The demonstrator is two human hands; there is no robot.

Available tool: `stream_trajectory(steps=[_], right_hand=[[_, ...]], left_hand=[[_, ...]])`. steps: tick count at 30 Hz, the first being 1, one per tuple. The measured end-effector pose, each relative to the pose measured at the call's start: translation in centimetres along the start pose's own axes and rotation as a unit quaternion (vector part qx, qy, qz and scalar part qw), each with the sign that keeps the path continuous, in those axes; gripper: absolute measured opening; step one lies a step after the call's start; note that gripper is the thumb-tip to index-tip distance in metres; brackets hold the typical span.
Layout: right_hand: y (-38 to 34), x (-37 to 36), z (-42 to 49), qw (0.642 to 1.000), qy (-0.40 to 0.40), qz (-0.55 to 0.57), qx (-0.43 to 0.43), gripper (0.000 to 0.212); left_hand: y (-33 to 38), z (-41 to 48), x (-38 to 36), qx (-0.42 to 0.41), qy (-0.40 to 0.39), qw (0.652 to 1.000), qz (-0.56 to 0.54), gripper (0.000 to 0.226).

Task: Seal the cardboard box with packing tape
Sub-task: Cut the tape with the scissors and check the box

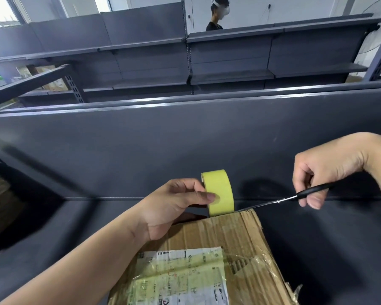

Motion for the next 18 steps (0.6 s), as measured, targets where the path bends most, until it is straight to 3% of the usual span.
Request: stream_trajectory(steps=[6,18], right_hand=[[-0.8,-0.9,1.0,0.999,-0.004,0.013,0.046,0.075],[-2.4,-3.3,2.9,0.992,-0.041,0.075,0.09,0.053]], left_hand=[[0.0,-0.1,0.0,-0.001,-0.001,1.0,0.007,0.023],[-0.2,-0.1,0.1,0.006,0.0,1.0,0.002,0.022]])
Point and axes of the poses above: each hand's wrist, its own z-axis towards the middle knuckle, its own x-axis out of the back of the hand, y = z × x, the point moved 7 cm from there along z, towards the middle knuckle, and after that the axes turned 15 degrees about y, right-handed, at the moved point
